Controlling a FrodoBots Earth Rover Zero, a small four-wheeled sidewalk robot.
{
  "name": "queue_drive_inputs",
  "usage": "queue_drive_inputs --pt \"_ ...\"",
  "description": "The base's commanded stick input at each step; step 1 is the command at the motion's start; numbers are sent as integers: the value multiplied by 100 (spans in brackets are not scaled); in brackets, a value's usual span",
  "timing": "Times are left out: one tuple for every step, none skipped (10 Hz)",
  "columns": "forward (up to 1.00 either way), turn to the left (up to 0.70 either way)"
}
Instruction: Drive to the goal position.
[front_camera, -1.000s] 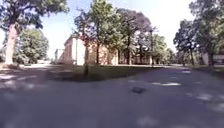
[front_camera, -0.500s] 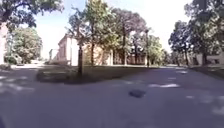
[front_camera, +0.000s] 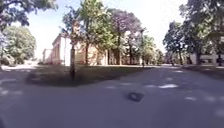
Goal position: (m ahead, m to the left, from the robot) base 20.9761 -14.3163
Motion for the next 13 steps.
queue_drive_inputs --pt "45 -27" --pt "45 -27" --pt "45 -27" --pt "45 -27" --pt "45 -27" --pt "45 -27" --pt "45 -27" --pt "45 -27" --pt "45 -27" --pt "45 -27" --pt "45 -27" --pt "45 -27" --pt "45 -27"
